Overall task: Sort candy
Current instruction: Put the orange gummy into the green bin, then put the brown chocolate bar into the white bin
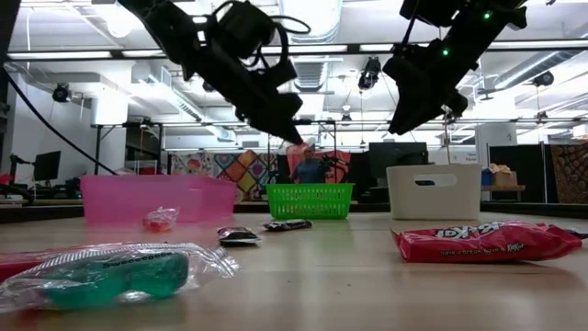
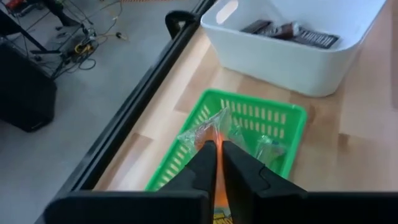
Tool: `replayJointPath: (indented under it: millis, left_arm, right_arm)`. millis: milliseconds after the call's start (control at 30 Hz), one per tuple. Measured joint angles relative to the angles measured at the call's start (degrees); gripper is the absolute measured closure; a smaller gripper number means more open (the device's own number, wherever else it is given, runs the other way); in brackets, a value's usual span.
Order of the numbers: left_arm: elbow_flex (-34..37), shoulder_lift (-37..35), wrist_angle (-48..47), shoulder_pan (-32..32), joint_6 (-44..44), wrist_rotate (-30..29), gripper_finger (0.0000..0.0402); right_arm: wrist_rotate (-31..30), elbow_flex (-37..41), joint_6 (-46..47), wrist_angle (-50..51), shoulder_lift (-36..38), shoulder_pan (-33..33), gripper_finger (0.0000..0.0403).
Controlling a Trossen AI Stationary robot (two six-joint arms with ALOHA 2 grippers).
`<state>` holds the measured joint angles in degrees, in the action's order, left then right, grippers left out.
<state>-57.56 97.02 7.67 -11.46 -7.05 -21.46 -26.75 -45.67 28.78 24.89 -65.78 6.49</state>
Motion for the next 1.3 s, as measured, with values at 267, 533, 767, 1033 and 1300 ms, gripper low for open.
replayJointPath:
  millis: [267,533,767,1033,1300]
  left_arm:
    - [0.02,0.33,-0.18,0.02,0.0,-0.14,0.0337]
    - [0.02,-6.69,-10.8,6.02,2.03,-0.01,0.0295]
    - [0.04,-12.52,-26.45,16.64,10.12,2.8,0.0294]
    - [0.04,-14.1,-33.41,22.77,23.07,2.65,0.029]
    - [0.04,-14.72,-40.23,26.16,28.78,2.62,0.0259]
  right_arm:
    - [0.2,0.04,0.91,-0.35,0.0,-0.01,0.0309]
    - [6.14,0.04,0.17,-0.4,0.0,-1.21,0.0308]
    - [13.28,0.09,-14.44,-6.03,-0.44,-5.62,0.0314]
    - [13.46,-4.07,-27.82,-10.96,-8.26,-10.65,0.0266]
    - [22.61,-8.53,-45.64,-18.29,-21.33,-12.14,0.0227]
